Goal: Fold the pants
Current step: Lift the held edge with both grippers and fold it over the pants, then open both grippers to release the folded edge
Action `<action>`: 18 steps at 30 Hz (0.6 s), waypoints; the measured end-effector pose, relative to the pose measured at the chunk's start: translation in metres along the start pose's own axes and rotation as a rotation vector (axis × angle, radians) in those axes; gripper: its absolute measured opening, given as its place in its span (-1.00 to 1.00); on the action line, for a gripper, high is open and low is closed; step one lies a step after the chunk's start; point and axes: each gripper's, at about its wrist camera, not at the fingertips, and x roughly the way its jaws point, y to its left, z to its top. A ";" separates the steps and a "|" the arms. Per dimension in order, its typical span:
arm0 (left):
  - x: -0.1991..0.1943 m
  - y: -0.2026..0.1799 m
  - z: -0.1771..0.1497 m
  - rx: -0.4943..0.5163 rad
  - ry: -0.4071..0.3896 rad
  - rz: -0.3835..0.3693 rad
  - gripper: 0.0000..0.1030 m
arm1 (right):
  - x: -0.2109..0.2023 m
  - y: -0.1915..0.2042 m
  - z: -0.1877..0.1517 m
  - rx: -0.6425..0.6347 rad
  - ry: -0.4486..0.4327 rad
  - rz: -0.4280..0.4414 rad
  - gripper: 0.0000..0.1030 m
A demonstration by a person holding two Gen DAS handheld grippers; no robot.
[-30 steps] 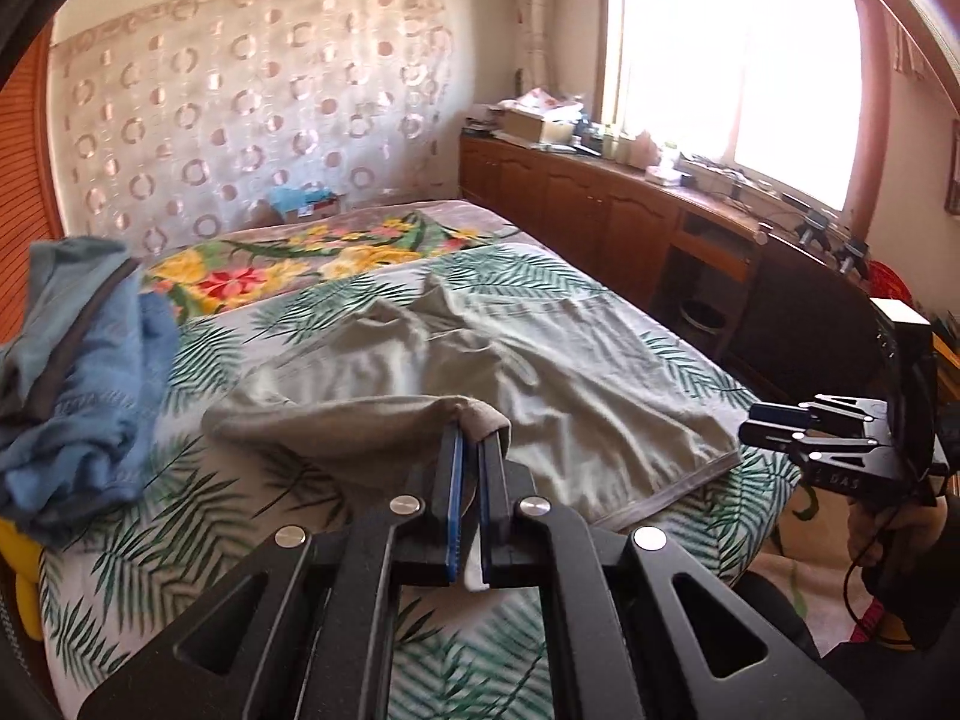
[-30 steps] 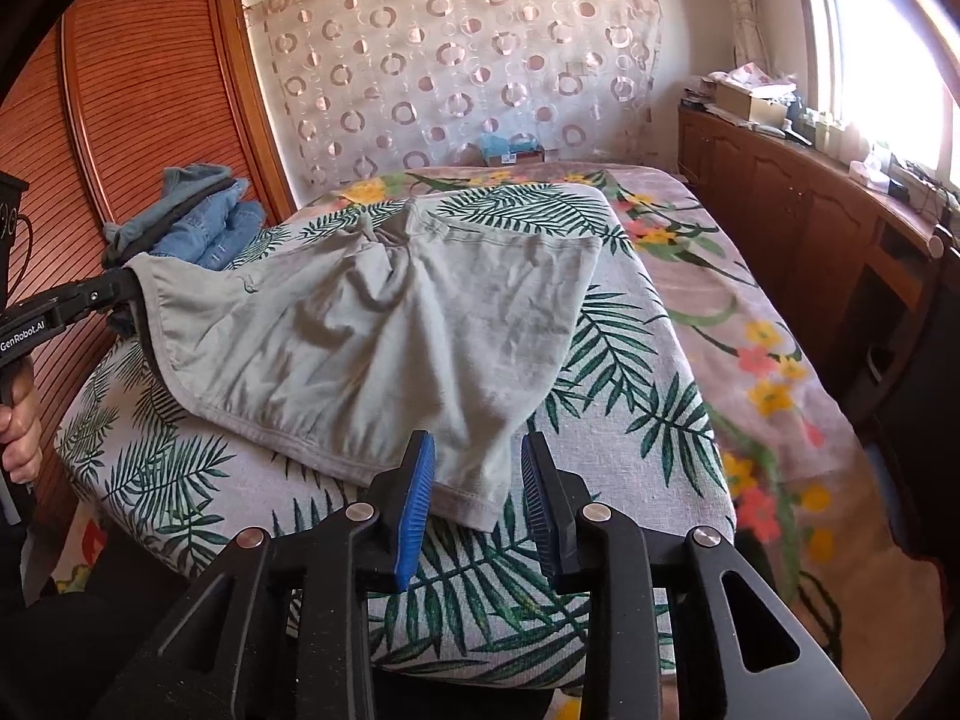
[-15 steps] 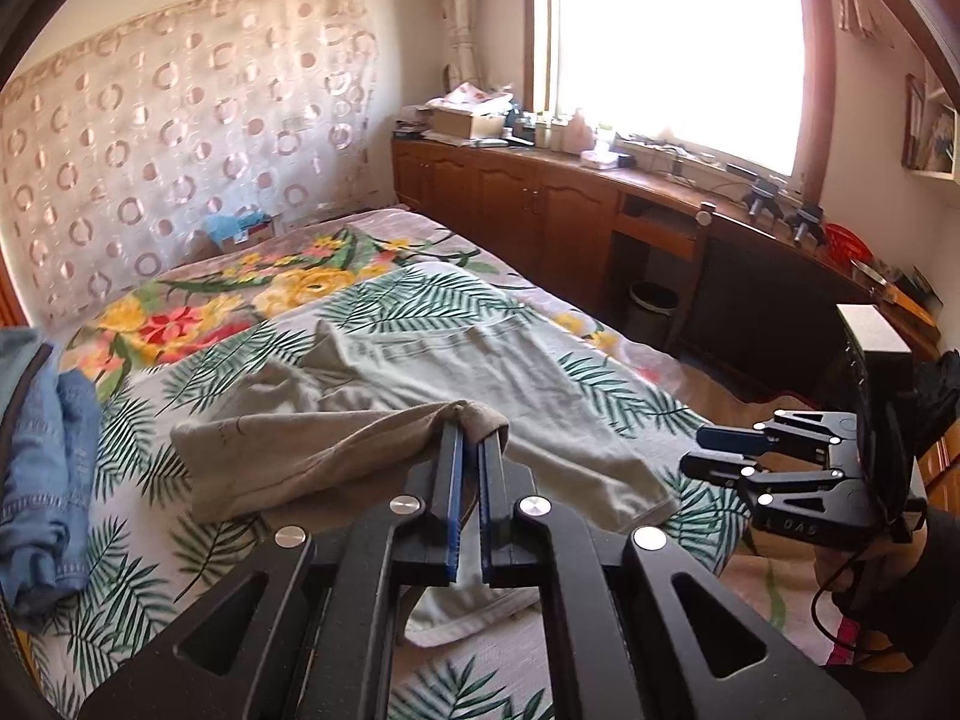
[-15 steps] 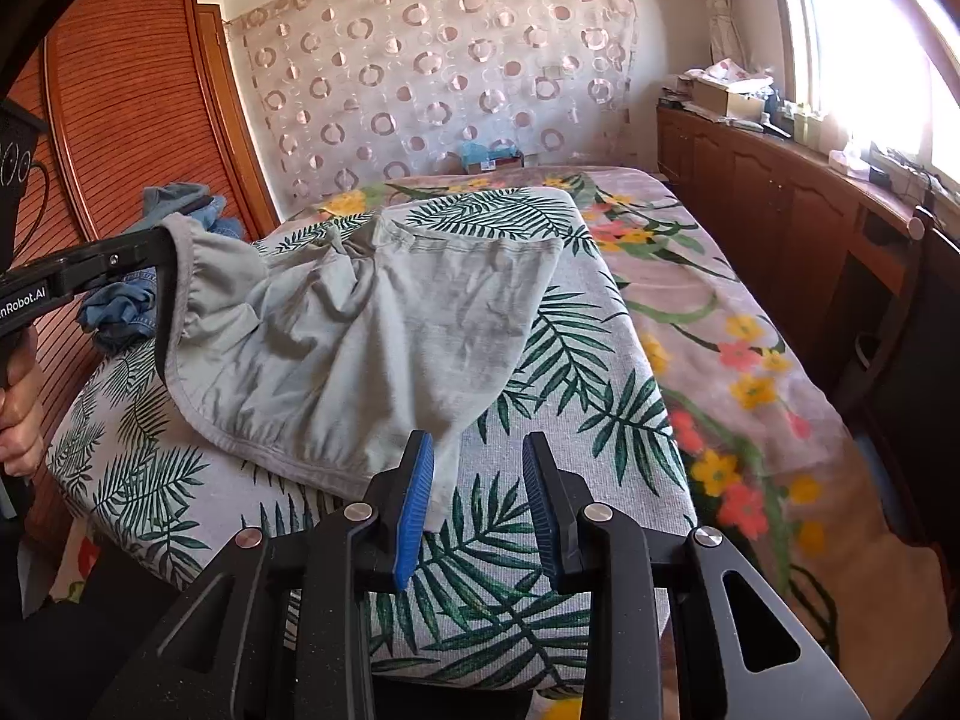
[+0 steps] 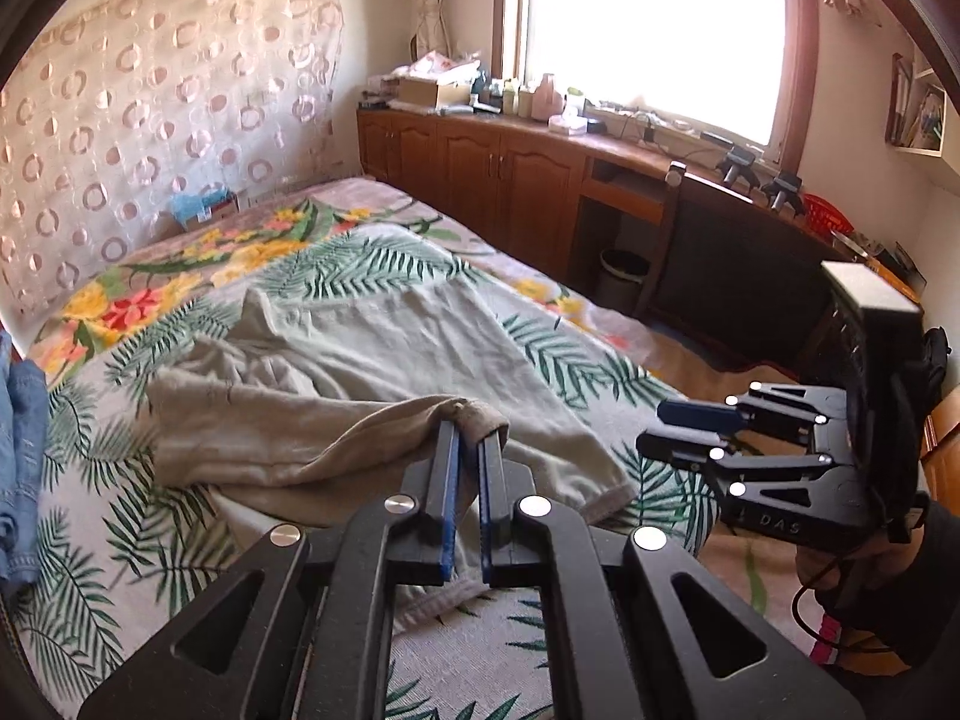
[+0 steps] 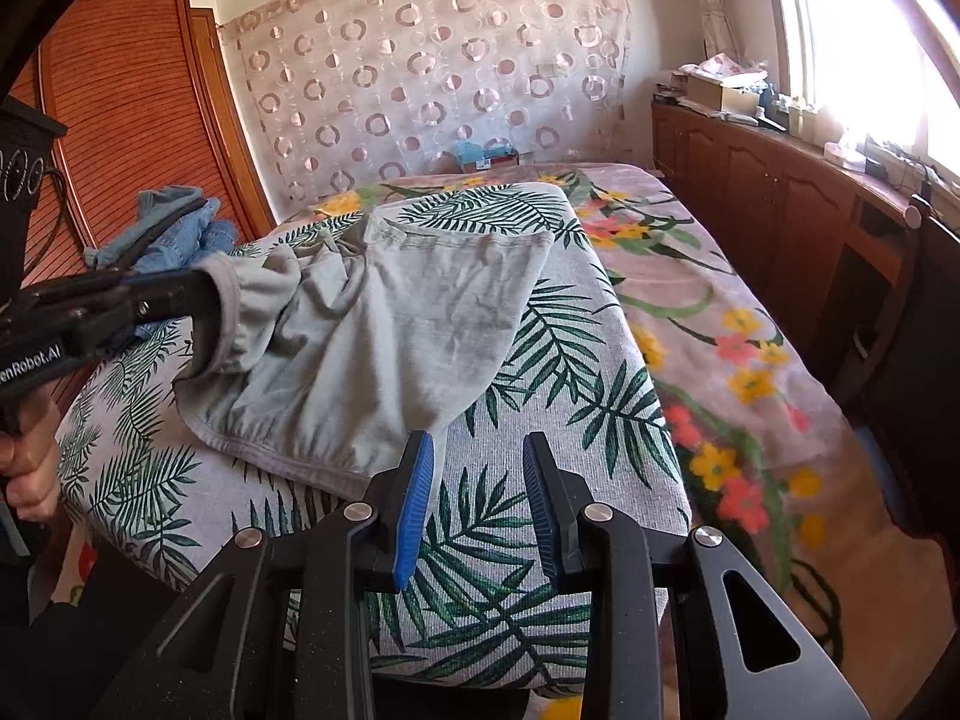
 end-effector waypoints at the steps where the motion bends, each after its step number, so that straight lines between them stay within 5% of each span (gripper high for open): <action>1: 0.002 0.001 -0.001 0.001 0.004 -0.001 -0.90 | 0.001 0.000 0.000 0.000 0.002 0.001 -0.38; 12: -0.001 0.014 -0.021 -0.040 0.048 0.049 -0.75 | 0.003 0.004 0.002 -0.010 0.012 0.010 -0.38; 18: -0.010 0.025 -0.032 -0.055 0.045 0.064 -0.26 | 0.005 0.009 0.004 -0.021 0.015 0.020 -0.38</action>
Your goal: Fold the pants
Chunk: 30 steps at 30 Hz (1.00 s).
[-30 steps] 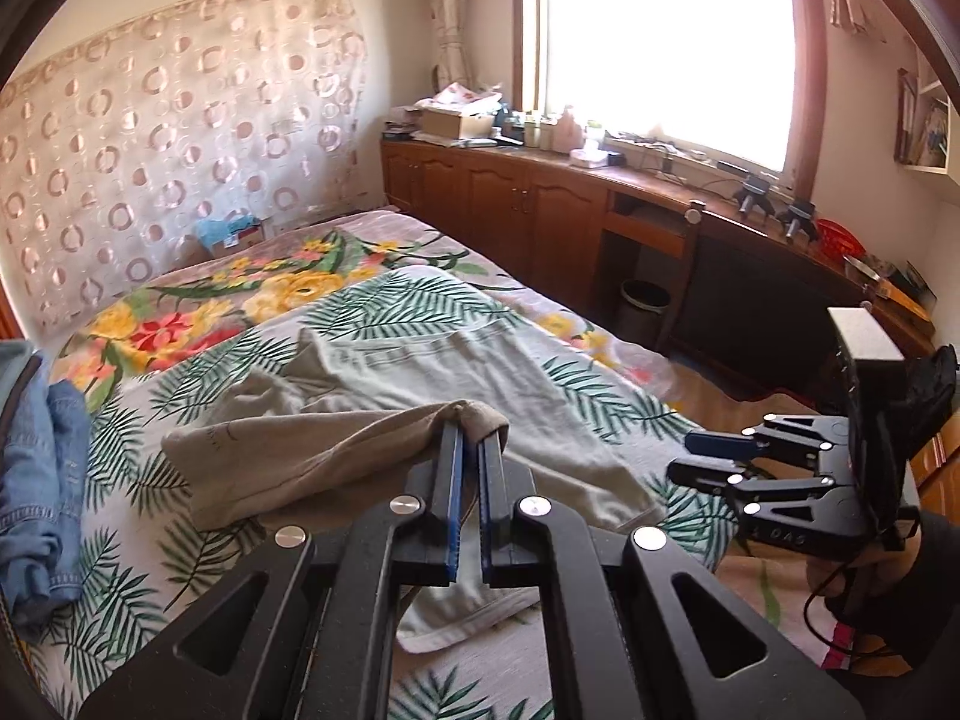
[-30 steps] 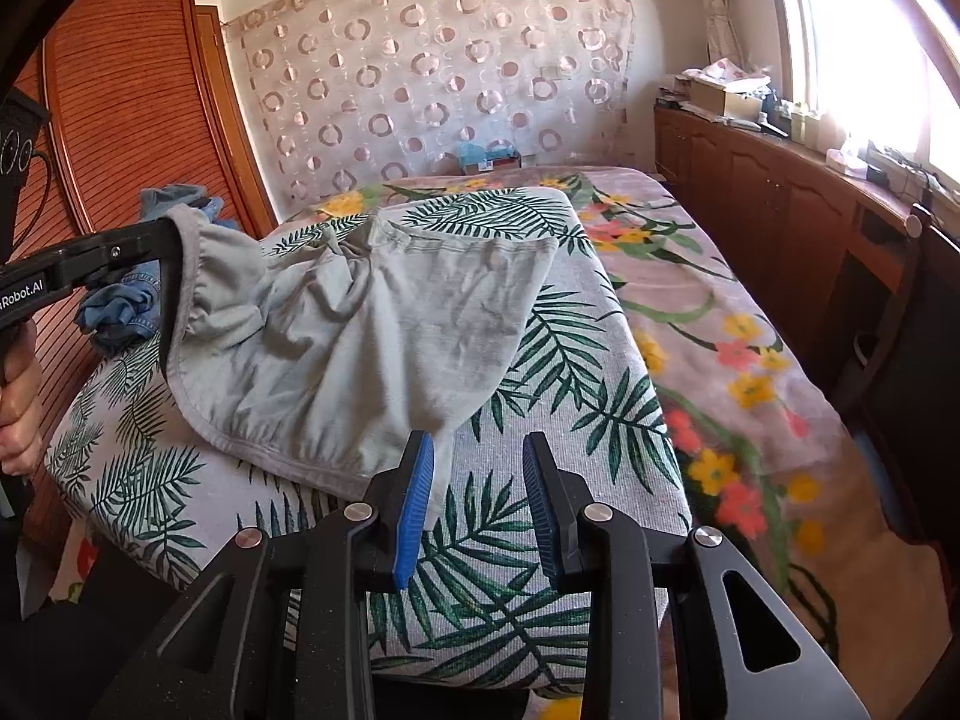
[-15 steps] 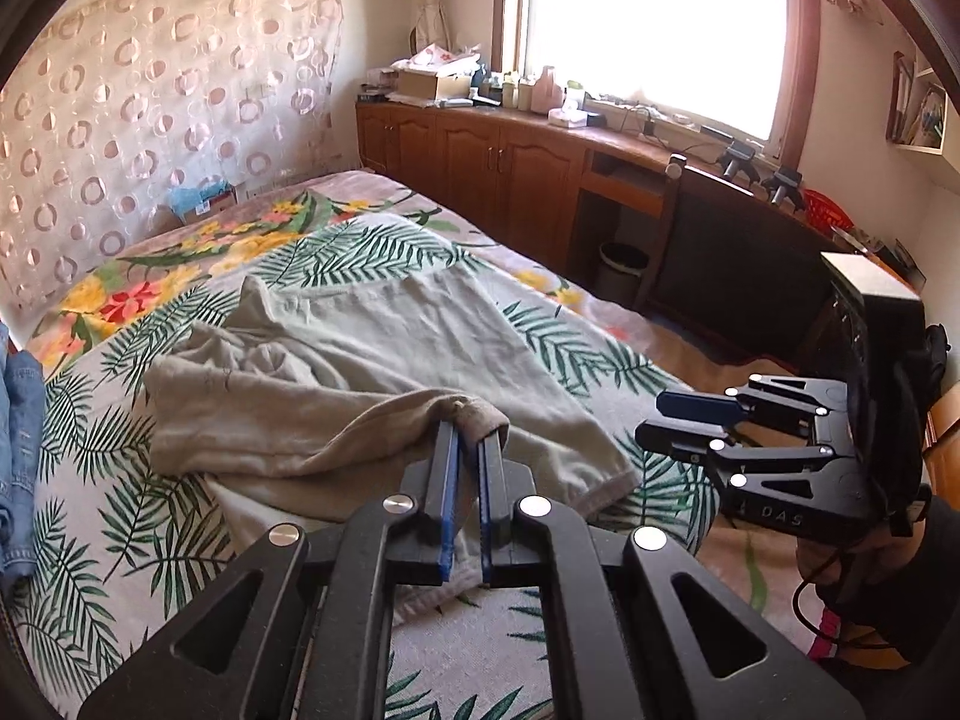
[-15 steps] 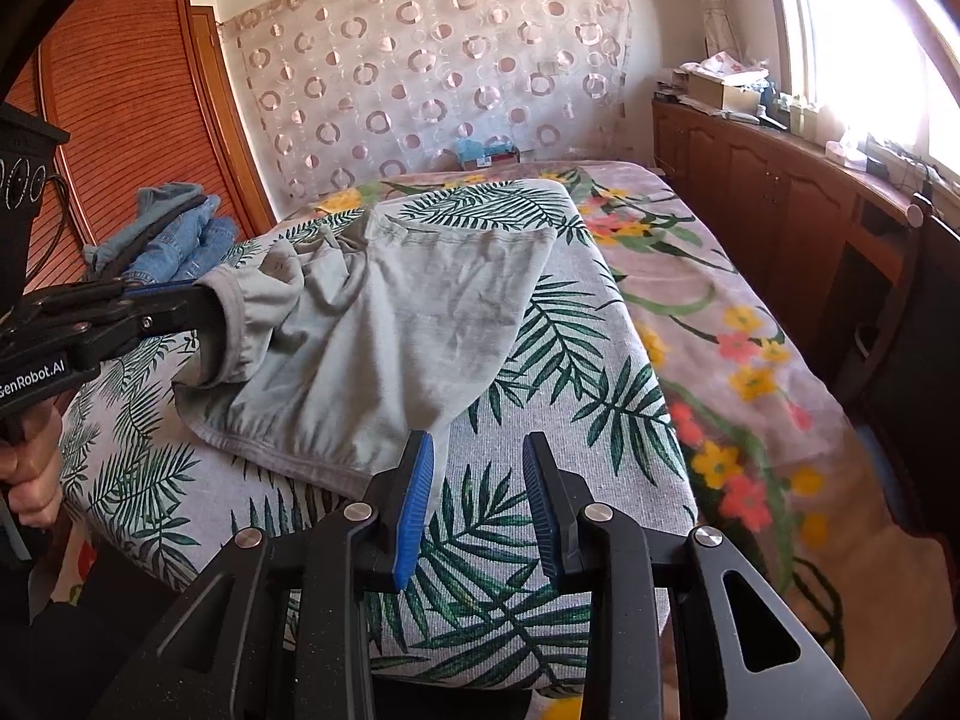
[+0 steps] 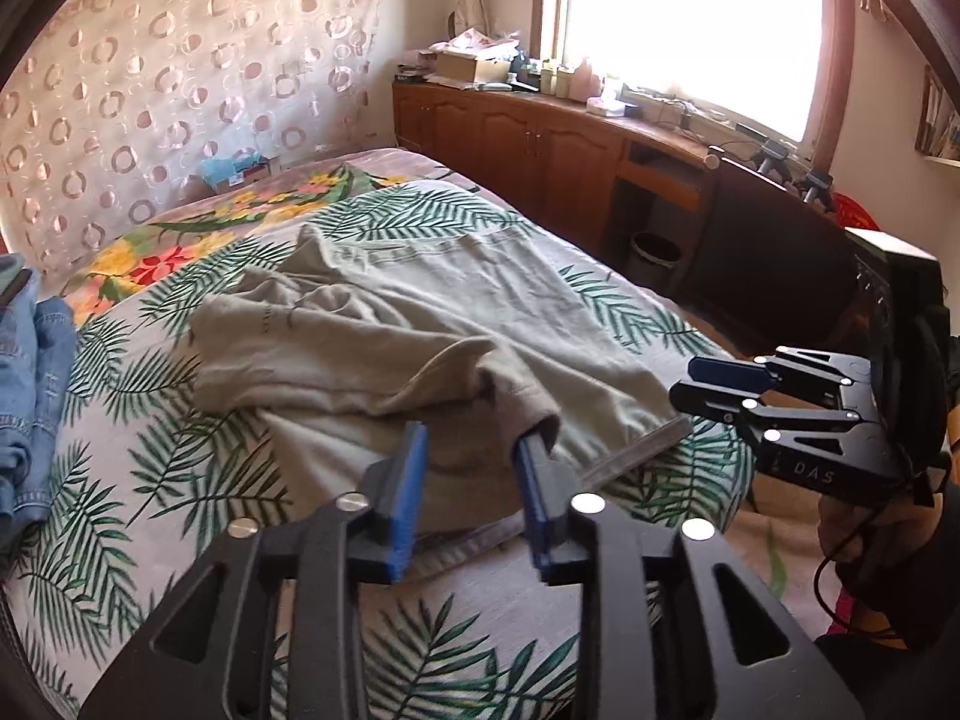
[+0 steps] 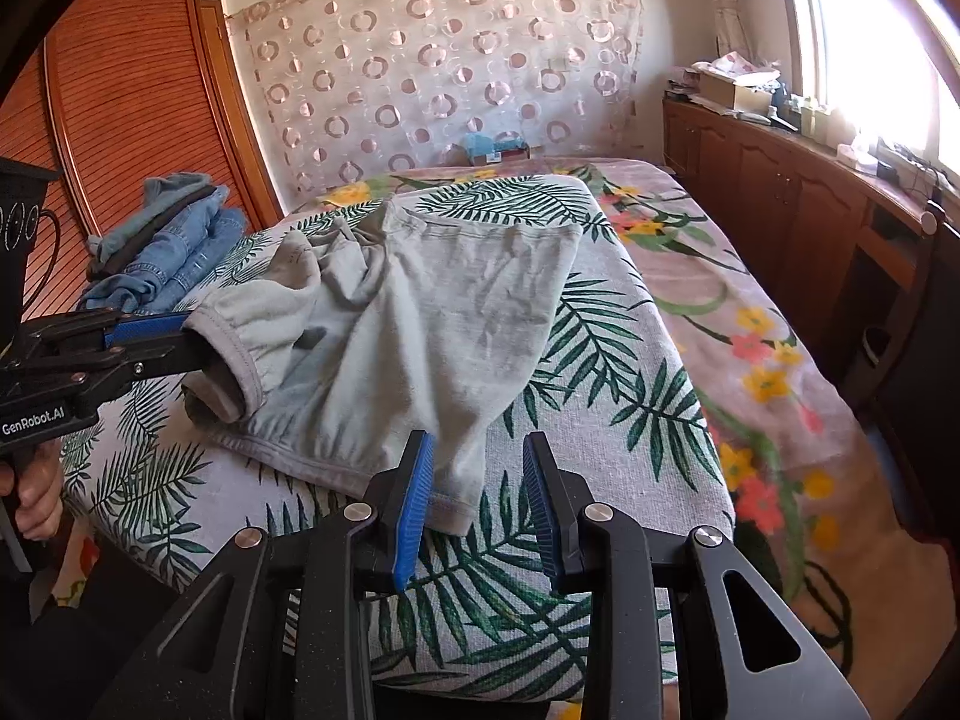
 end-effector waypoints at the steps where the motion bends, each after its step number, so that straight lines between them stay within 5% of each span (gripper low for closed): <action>1: -0.002 0.002 -0.002 -0.006 -0.002 -0.001 -0.10 | 0.000 0.001 0.000 -0.004 0.000 0.002 -0.38; 4: -0.002 0.010 -0.005 -0.019 0.002 -0.002 -0.03 | 0.002 0.005 0.001 -0.014 0.001 0.008 -0.38; 8: 0.000 0.021 -0.013 -0.044 0.005 0.006 0.54 | 0.004 0.008 0.004 -0.026 -0.001 0.014 -0.38; 28: 0.011 0.047 -0.040 -0.096 0.056 0.072 0.54 | 0.046 0.031 0.019 -0.122 0.038 0.049 -0.38; 30: 0.010 0.045 -0.041 -0.095 0.055 0.073 0.54 | 0.046 0.032 0.020 -0.124 0.034 0.054 -0.52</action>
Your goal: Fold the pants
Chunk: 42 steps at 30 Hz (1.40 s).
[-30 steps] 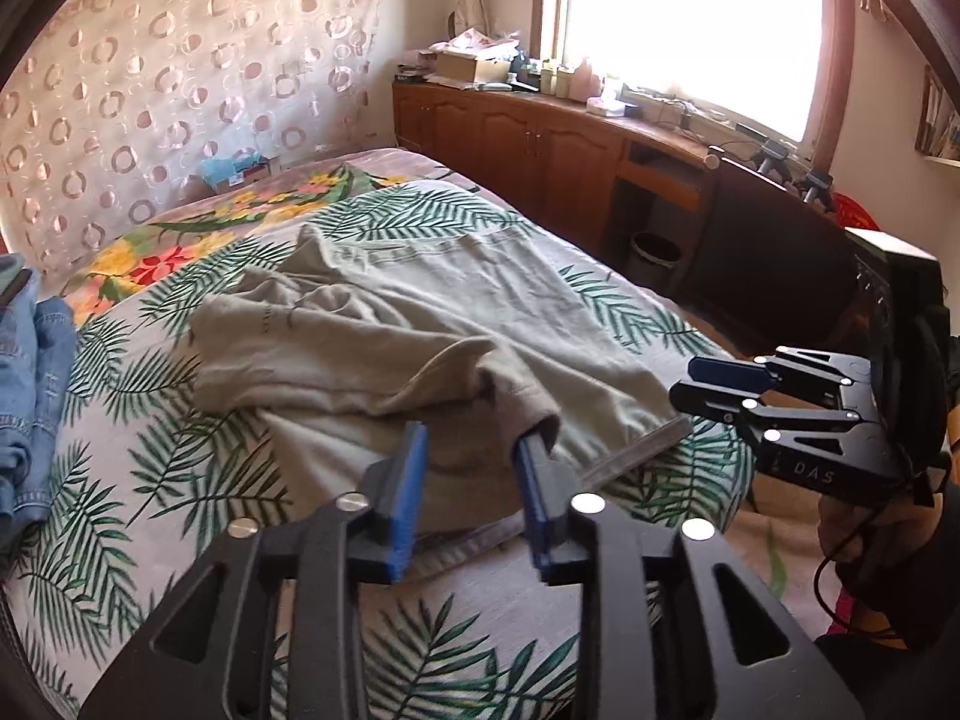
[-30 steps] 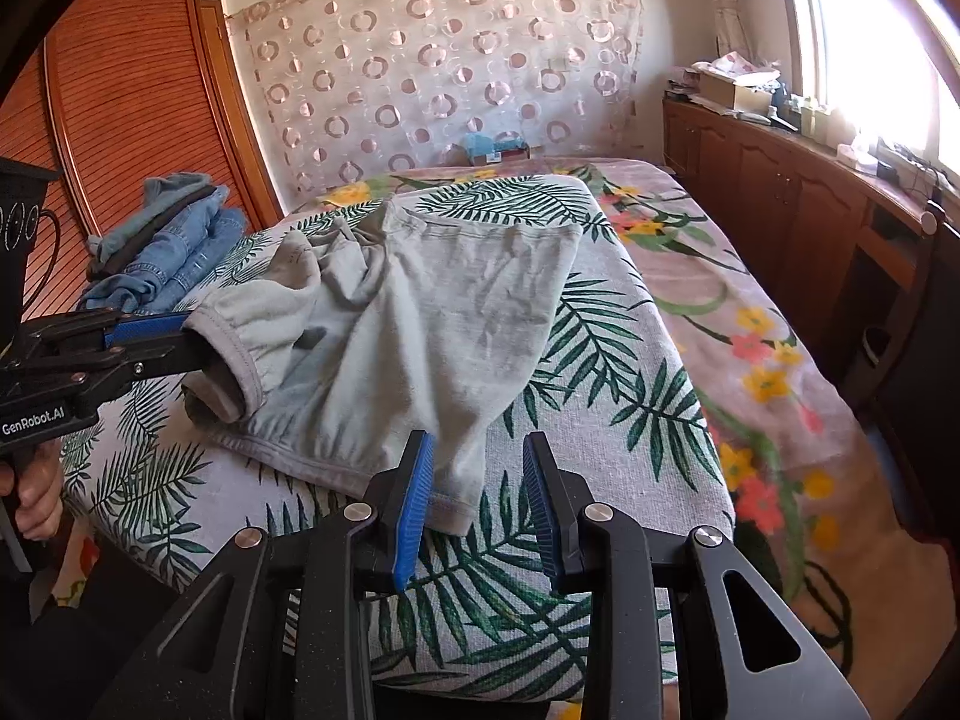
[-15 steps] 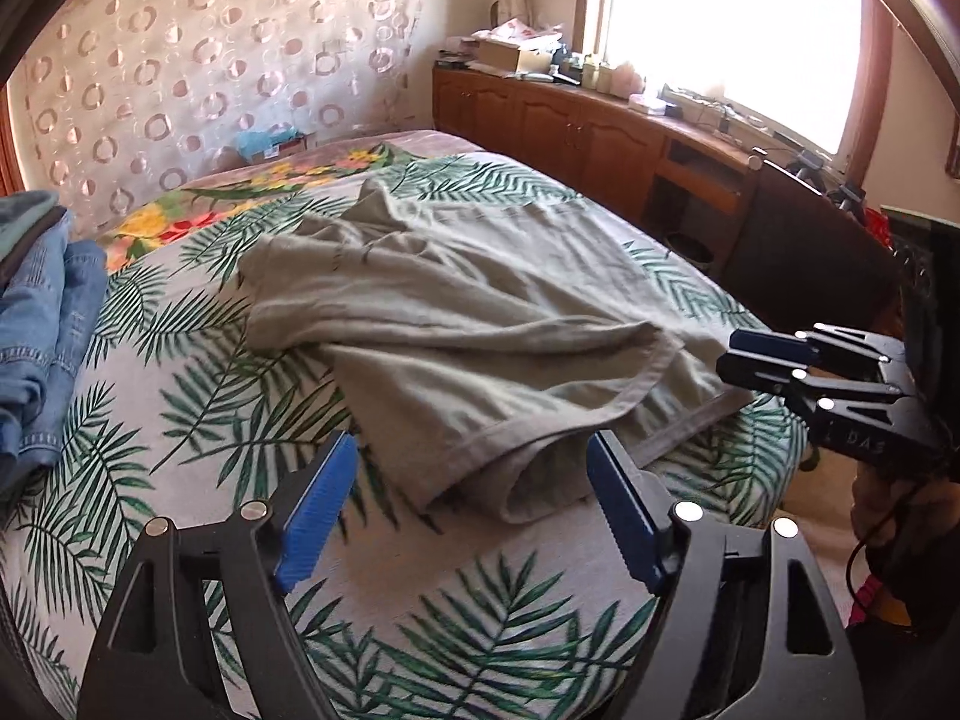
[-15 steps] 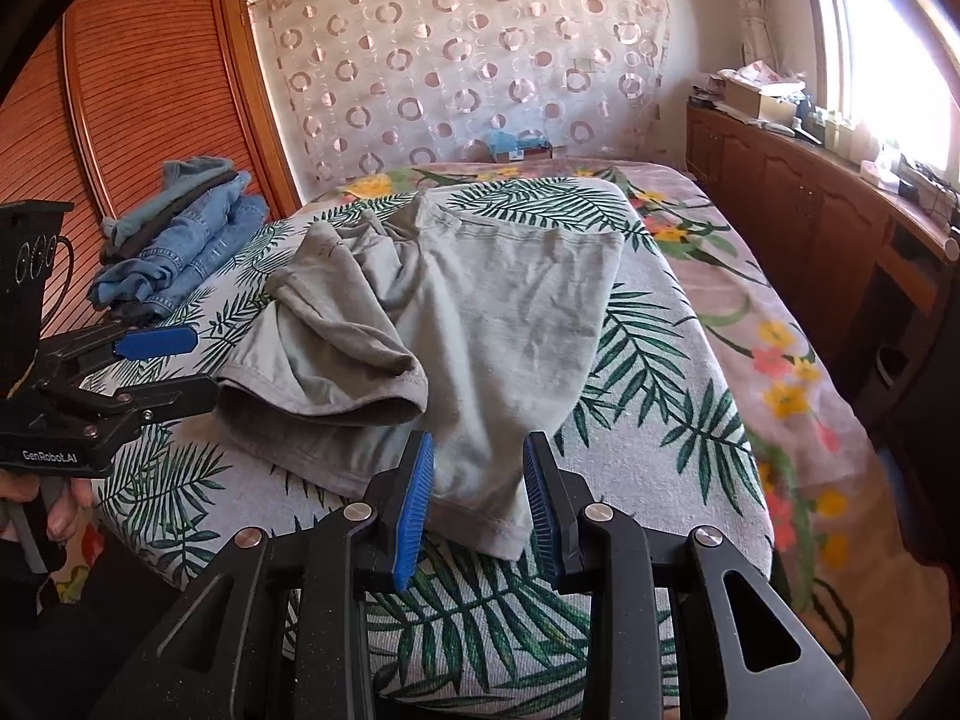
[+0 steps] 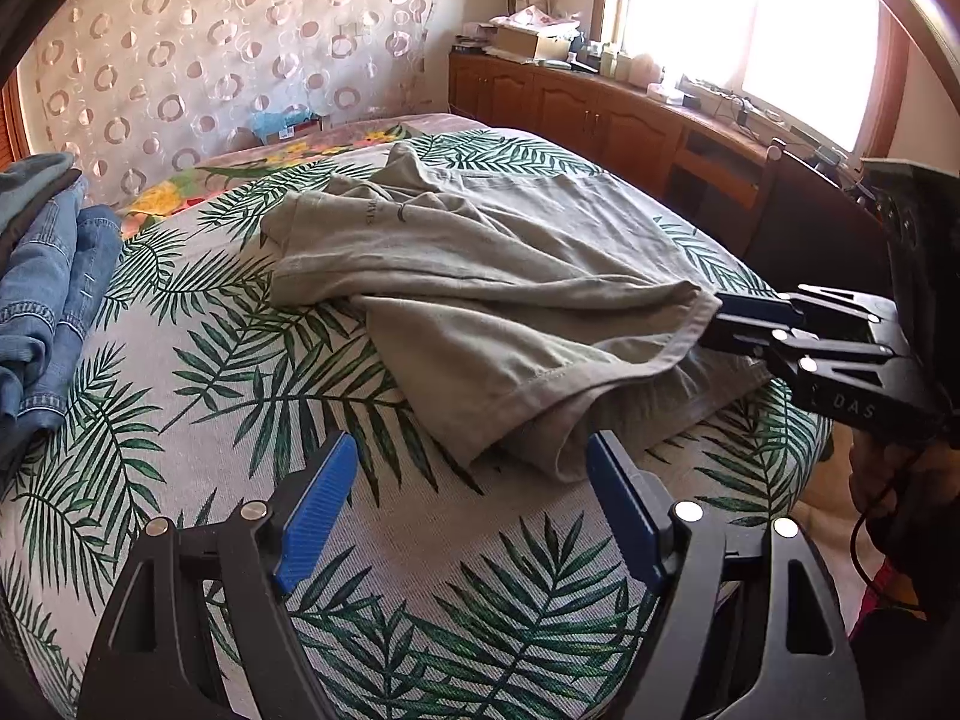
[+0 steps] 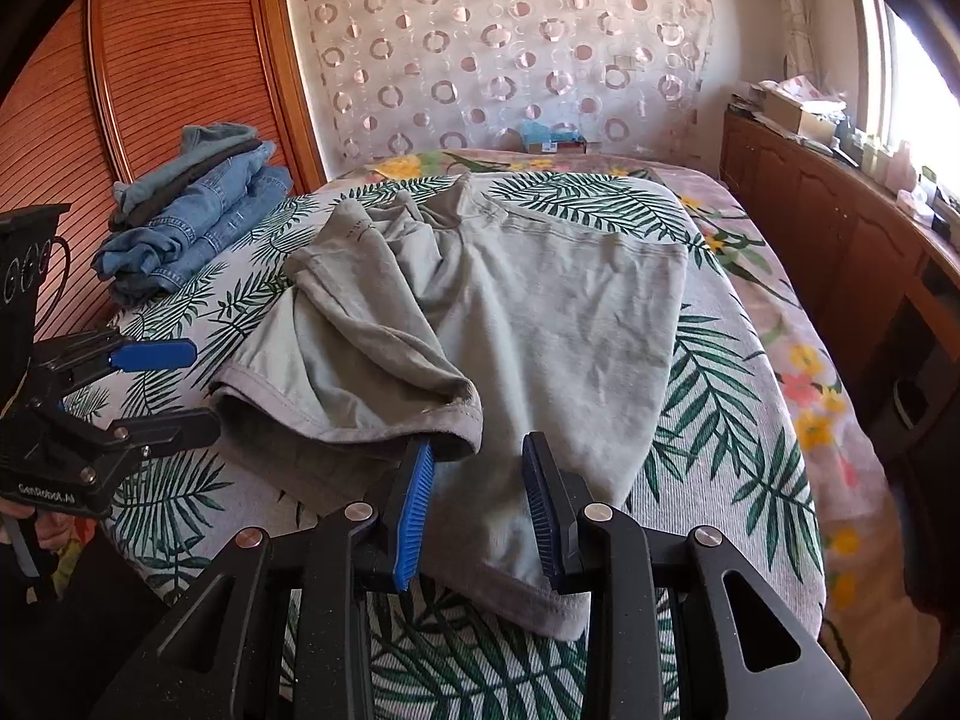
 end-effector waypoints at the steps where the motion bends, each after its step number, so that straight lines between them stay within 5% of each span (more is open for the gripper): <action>1: -0.001 0.000 0.000 0.000 -0.002 -0.002 0.54 | 0.000 0.000 0.001 -0.002 0.000 0.003 -0.60; 7: -0.003 0.002 -0.001 -0.004 -0.007 0.002 0.54 | -0.005 0.001 0.000 -0.008 -0.030 0.038 -0.94; 23: -0.020 0.001 0.003 -0.002 -0.063 -0.007 0.54 | -0.055 -0.013 -0.018 0.049 -0.095 0.001 -0.94; 42: 0.003 -0.018 0.010 0.050 -0.029 -0.081 0.53 | -0.044 -0.028 -0.033 0.096 0.009 -0.037 -0.94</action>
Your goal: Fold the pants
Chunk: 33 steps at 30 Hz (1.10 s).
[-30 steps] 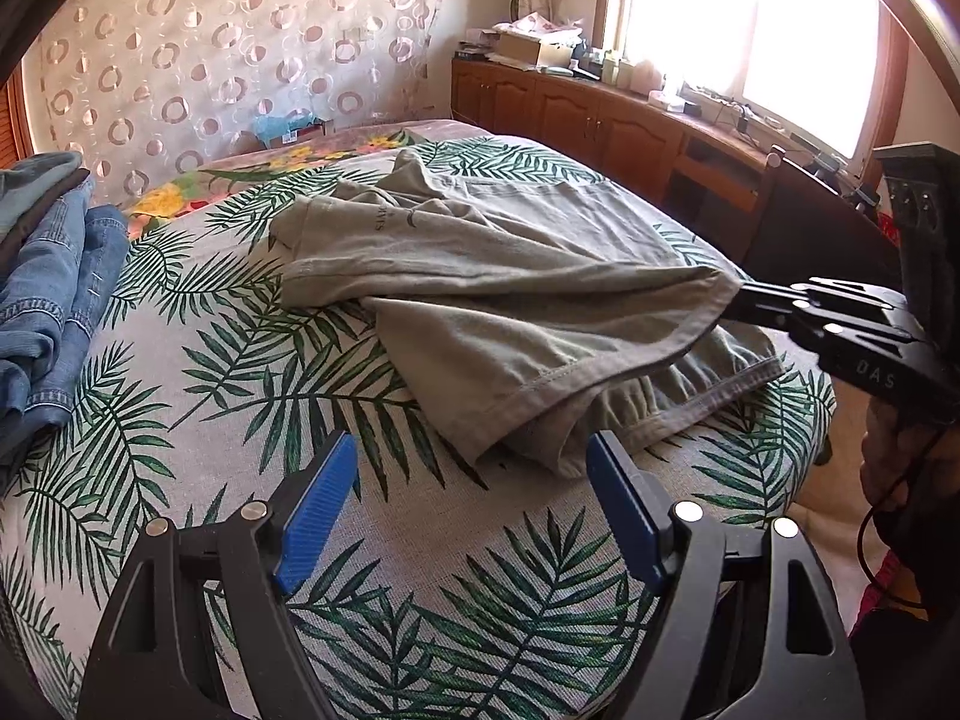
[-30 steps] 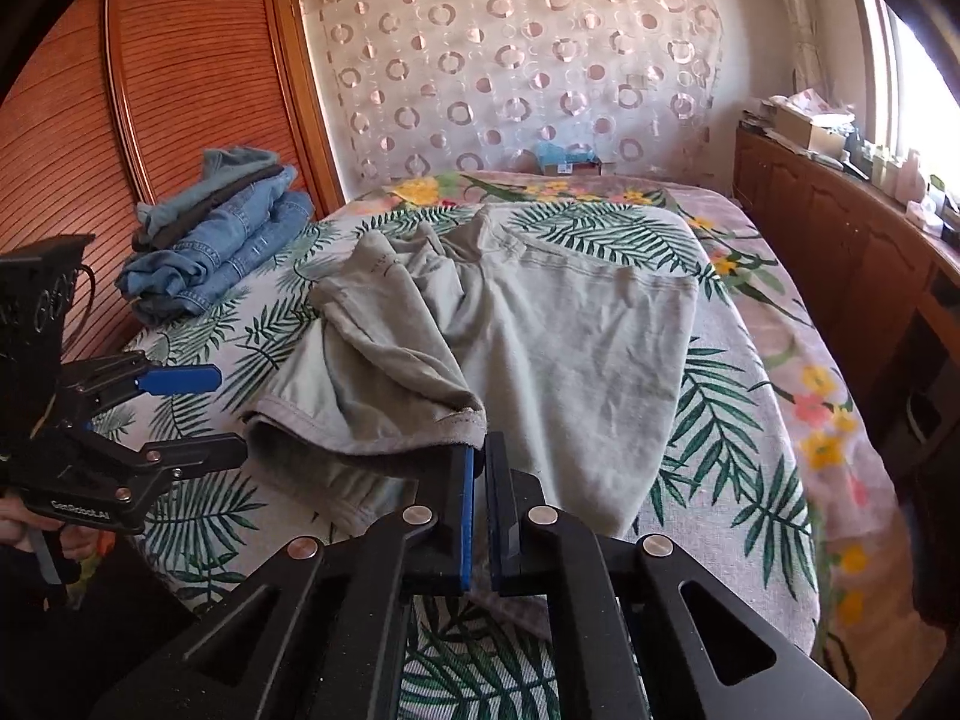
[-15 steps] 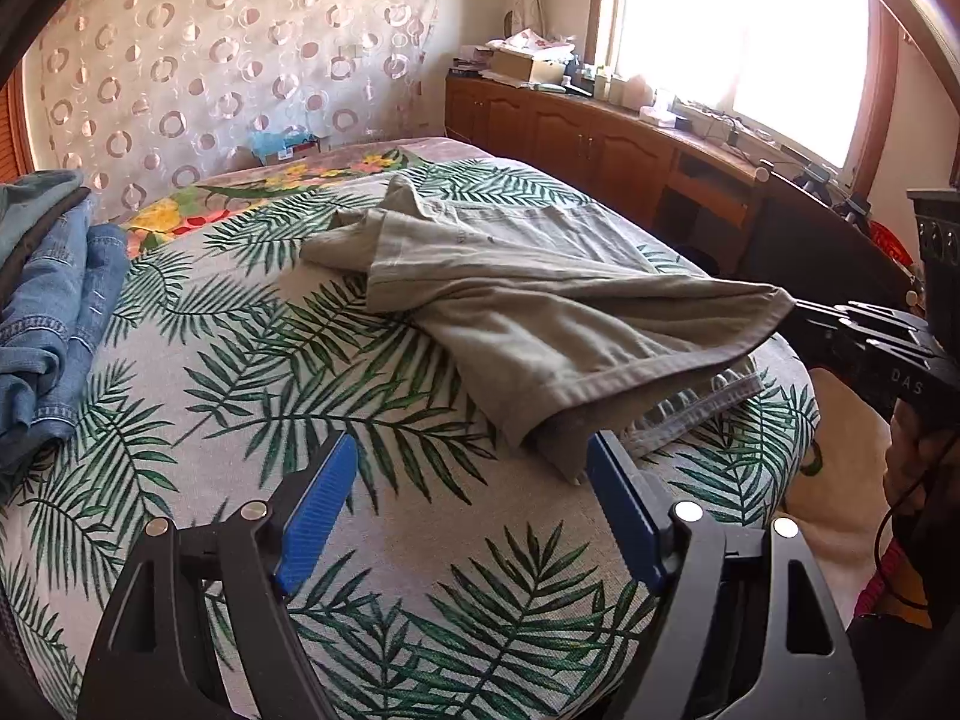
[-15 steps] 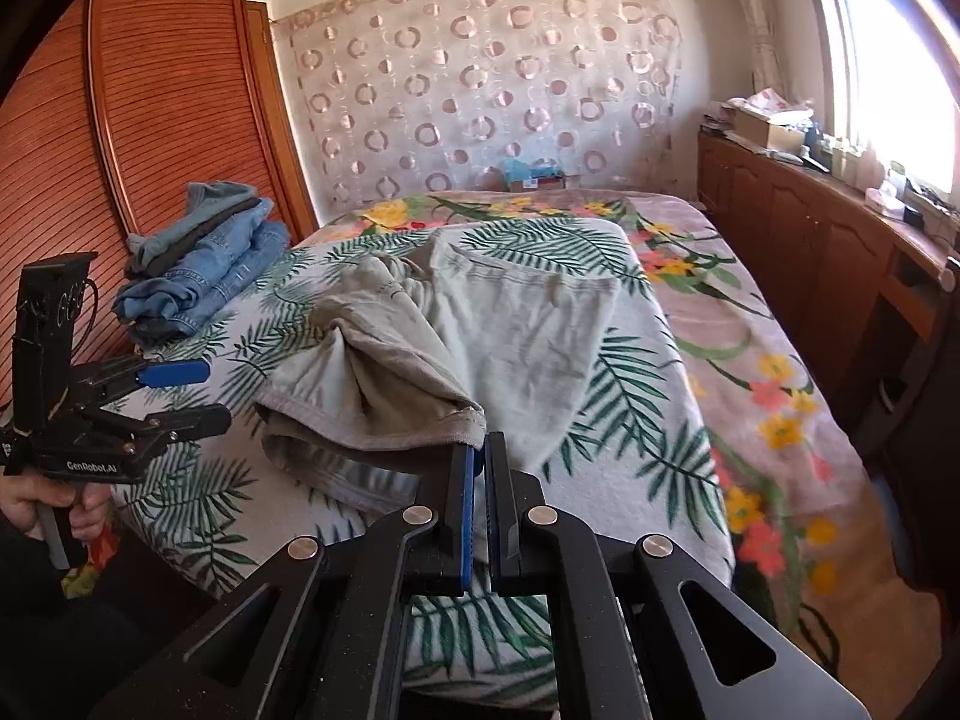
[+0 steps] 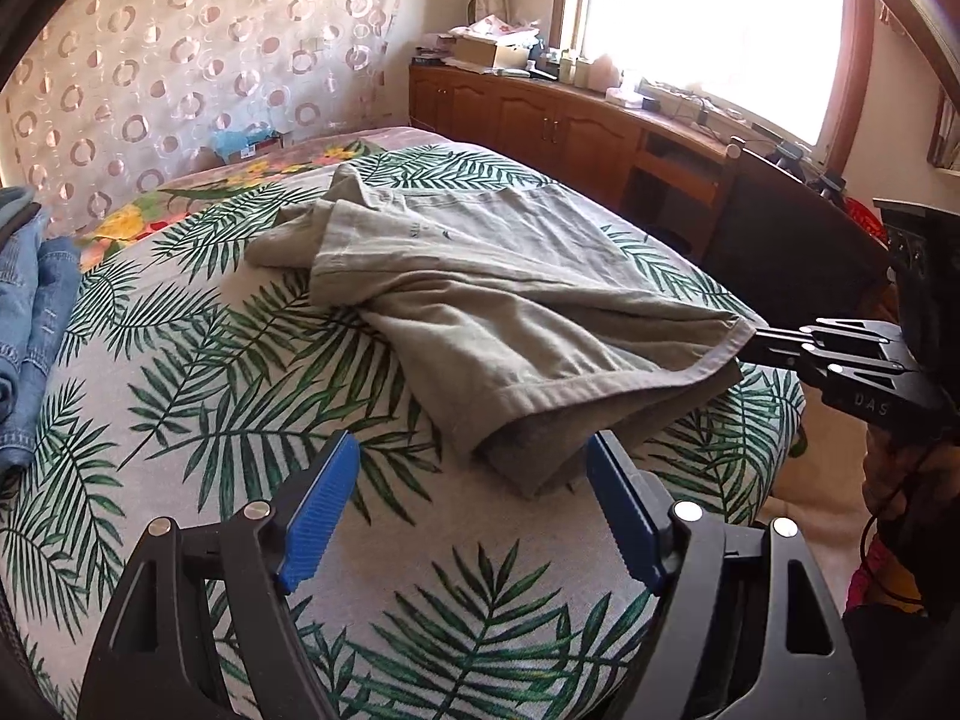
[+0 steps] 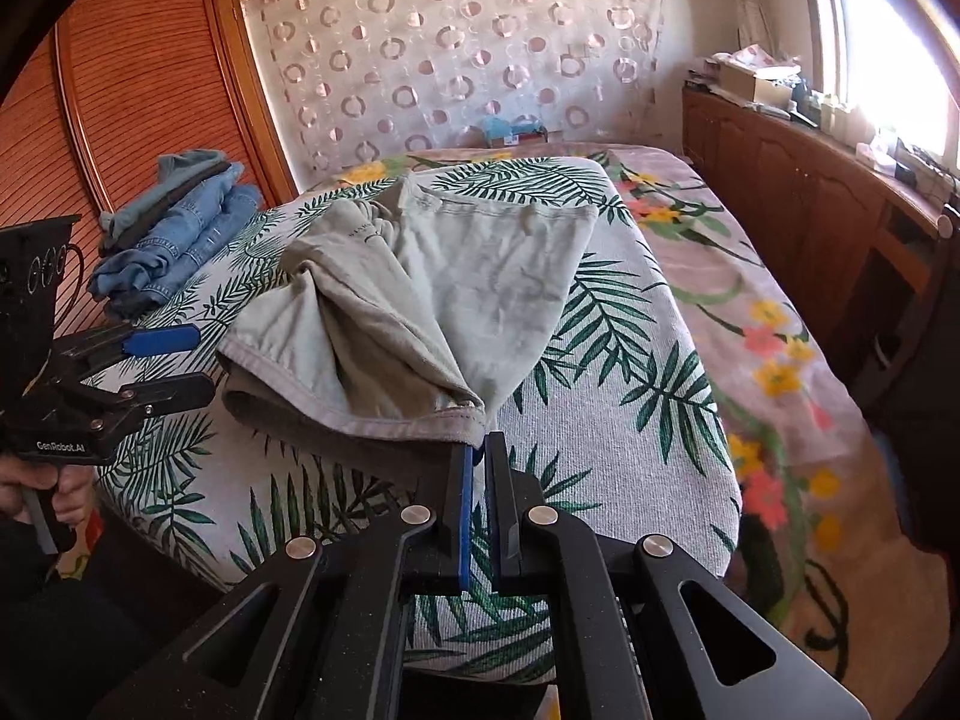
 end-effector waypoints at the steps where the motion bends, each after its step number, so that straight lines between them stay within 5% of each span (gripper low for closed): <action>1: 0.000 0.000 0.001 0.000 -0.003 -0.001 0.48 | -0.001 -0.001 0.000 0.000 0.001 -0.003 -0.94; 7: 0.001 -0.005 0.003 0.015 -0.009 -0.038 0.13 | -0.014 -0.001 -0.002 -0.009 -0.014 -0.007 -0.91; 11: 0.007 -0.006 0.004 0.022 0.001 -0.040 -0.39 | -0.019 0.001 0.002 -0.009 -0.036 -0.010 -0.90; 17: 0.005 -0.007 0.004 0.027 -0.006 -0.042 -0.82 | -0.010 0.009 0.011 -0.028 -0.054 0.006 -0.90; 33: -0.012 -0.007 -0.014 0.008 0.002 -0.061 -0.95 | 0.026 0.012 0.015 -0.036 -0.001 0.015 -0.90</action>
